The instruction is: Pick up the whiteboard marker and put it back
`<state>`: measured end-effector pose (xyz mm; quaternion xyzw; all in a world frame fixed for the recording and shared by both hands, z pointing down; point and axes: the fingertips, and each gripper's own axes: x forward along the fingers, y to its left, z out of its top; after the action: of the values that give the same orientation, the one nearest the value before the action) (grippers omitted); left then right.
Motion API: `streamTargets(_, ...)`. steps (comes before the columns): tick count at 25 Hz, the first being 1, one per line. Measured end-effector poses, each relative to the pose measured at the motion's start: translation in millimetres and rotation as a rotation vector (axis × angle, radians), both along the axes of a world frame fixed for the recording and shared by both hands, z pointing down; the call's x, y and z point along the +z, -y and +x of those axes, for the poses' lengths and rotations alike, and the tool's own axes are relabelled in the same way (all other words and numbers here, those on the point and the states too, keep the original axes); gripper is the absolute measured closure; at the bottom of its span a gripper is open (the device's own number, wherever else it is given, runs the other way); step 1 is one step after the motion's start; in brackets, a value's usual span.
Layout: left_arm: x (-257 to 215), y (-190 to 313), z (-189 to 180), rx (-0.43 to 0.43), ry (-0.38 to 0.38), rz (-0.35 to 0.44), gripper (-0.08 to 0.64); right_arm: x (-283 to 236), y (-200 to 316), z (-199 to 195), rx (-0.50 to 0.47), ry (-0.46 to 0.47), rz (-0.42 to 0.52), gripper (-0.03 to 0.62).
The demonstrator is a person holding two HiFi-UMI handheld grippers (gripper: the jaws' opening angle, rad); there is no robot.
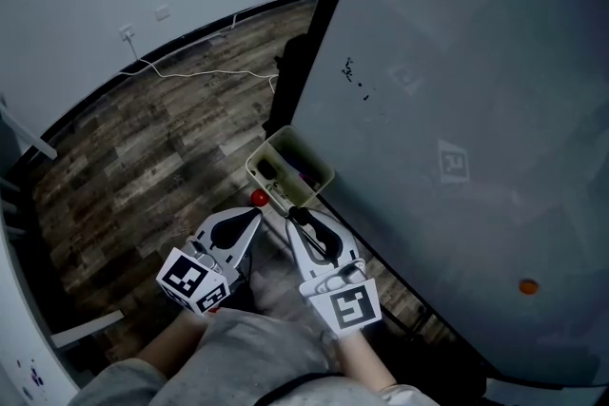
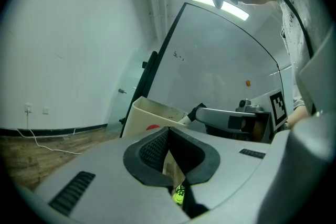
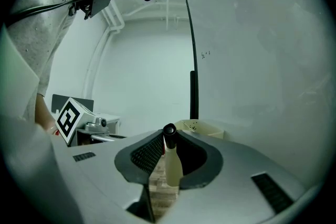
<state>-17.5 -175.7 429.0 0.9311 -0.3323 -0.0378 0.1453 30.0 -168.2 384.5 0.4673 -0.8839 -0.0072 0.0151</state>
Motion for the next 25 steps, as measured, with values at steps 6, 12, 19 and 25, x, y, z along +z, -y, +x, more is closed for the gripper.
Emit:
streamTargets(6, -5, 1, 3, 0.012, -0.009, 0.005, 0.545, -3, 1, 1, -0.003, 0.002, -0.003, 0.512)
streamTargets(12, -8, 1, 0, 0.006, -0.009, 0.009, 0.545, -13, 5, 5, -0.004, 0.015, 0.000, 0.512)
streamTargets(19, -8, 1, -6, -0.021, -0.004, 0.009, 0.545, -20, 9, 10, -0.012, 0.020, -0.003, 0.512)
streamTargets(25, -13, -1, -9, -0.031, -0.004, 0.014, 0.545, -33, 8, 11, -0.022, 0.022, 0.006, 0.512)
